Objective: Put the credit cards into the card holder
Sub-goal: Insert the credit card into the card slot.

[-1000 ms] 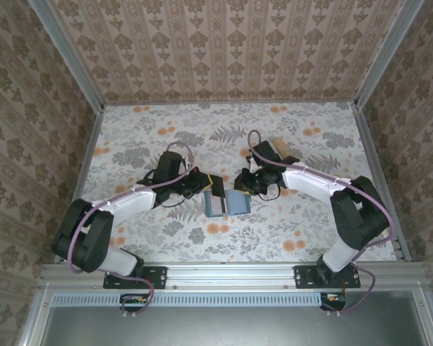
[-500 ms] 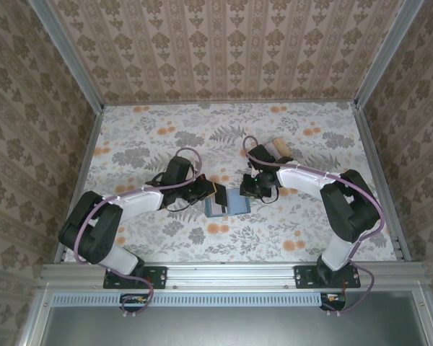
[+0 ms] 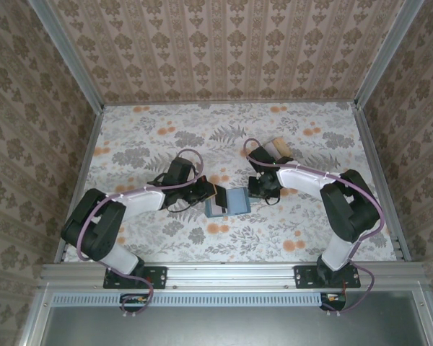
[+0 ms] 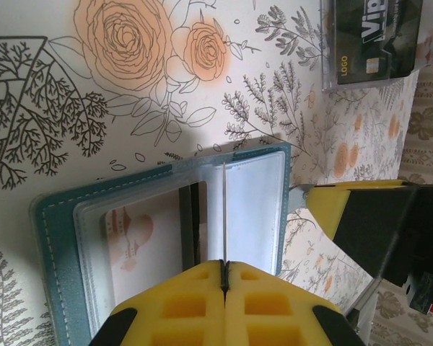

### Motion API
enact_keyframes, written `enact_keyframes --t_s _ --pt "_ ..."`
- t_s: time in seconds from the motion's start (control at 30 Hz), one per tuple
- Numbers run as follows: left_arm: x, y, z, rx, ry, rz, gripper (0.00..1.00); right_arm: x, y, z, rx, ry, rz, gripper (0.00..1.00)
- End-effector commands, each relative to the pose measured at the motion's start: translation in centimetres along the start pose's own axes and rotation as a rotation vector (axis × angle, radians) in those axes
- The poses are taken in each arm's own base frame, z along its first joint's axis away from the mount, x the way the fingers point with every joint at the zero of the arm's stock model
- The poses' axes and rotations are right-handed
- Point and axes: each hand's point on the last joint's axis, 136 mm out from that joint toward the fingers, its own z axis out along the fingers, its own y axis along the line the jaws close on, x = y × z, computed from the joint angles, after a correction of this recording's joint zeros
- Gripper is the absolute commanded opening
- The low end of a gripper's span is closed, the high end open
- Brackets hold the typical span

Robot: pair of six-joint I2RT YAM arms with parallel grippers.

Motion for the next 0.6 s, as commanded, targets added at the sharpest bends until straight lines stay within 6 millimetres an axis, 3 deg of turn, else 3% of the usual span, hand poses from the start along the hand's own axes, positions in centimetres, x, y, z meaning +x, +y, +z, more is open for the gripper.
enact_keyframes --t_s 0.0,0.2,0.3,0.43,0.57 --pt "0.2 0.3 0.3 -0.006 0.003 0.026 0.0 0.4 -1.9 -0.9 0.087 -0.01 -0.014 0.22" --pt "0.2 0.4 0.3 -0.009 0.005 0.026 0.0 -0.8 1.4 -4.3 -0.073 -0.094 -0.029 0.23" --pt "0.1 0.3 0.3 -0.008 0.002 0.027 0.0 -0.7 4.1 -5.0 -0.178 -0.1 -0.059 0.23" --pt "0.1 0.4 0.3 -0.011 0.005 0.027 0.0 -0.1 6.1 -3.9 -0.216 -0.058 -0.089 0.24" --pt "0.2 0.3 0.3 -0.01 0.008 0.028 0.0 0.7 5.1 -1.9 -0.105 -0.002 -0.111 0.22"
